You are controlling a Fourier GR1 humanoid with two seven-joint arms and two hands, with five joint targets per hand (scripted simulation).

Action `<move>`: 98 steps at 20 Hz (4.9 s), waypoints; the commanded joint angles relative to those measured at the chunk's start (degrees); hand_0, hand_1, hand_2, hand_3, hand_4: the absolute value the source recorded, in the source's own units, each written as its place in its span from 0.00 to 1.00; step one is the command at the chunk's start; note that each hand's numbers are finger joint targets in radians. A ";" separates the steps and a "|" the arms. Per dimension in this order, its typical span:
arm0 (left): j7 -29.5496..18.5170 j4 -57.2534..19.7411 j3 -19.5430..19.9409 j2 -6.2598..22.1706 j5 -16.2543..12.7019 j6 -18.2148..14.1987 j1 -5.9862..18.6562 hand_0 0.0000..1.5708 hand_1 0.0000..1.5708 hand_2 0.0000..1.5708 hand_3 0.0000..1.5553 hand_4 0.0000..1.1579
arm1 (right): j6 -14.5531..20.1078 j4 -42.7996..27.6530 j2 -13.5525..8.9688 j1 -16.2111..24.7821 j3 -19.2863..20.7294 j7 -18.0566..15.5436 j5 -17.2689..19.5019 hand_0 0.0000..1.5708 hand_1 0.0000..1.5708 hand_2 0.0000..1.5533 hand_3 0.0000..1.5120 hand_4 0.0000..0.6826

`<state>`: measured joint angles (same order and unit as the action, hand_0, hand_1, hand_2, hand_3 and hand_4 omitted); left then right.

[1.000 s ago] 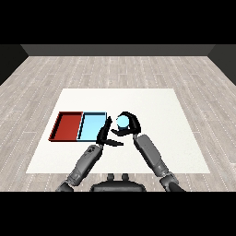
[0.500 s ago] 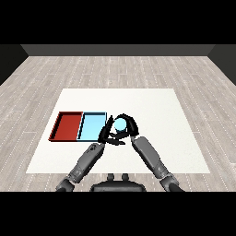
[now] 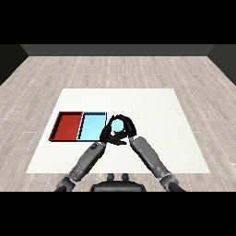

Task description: Pick the blue can and put it in the blue box

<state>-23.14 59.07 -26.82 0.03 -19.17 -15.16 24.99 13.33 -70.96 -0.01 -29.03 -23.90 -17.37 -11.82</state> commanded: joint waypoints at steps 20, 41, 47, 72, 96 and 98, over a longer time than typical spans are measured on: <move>-0.36 -1.34 -1.18 0.11 7.63 -13.98 2.53 0.65 0.65 0.66 0.58 0.60 | 7.77 3.72 -0.07 -7.19 -13.39 -2.12 -9.43 0.92 0.92 0.93 0.92 0.89; -1.11 -4.65 -1.46 0.00 -0.68 -10.71 2.33 1.00 1.00 0.97 0.93 0.95 | 4.09 -0.83 -0.02 -1.91 -7.37 1.14 -8.80 0.00 0.00 0.00 0.00 0.00; -0.90 -2.48 -2.12 -0.01 0.54 -11.54 0.82 1.00 1.00 0.99 0.95 0.98 | -0.12 0.25 -0.02 -0.56 -4.90 -0.69 -8.29 0.00 0.00 0.00 0.00 0.00; 4.61 -2.23 5.93 8.02 7.74 -9.52 0.91 1.00 1.00 1.00 0.96 0.98 | -5.59 -33.63 -11.55 21.95 12.37 5.90 -12.91 0.00 0.00 0.00 0.00 0.00; 15.44 -51.41 17.18 14.60 13.80 -7.42 20.57 1.00 1.00 0.96 0.89 0.85 | -6.58 -20.54 -9.67 21.91 19.85 1.51 -11.44 0.00 0.00 0.00 0.00 0.00; 19.26 -52.99 16.80 11.24 14.79 -10.82 23.27 1.00 1.00 0.93 0.76 0.81 | -8.74 -18.97 -9.34 23.33 19.90 -0.53 -11.80 0.00 0.00 0.00 0.00 0.00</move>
<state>-7.64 11.12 -9.36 14.40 -6.31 -23.13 44.91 5.38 -93.61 -10.63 -5.53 -4.05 -15.84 -24.11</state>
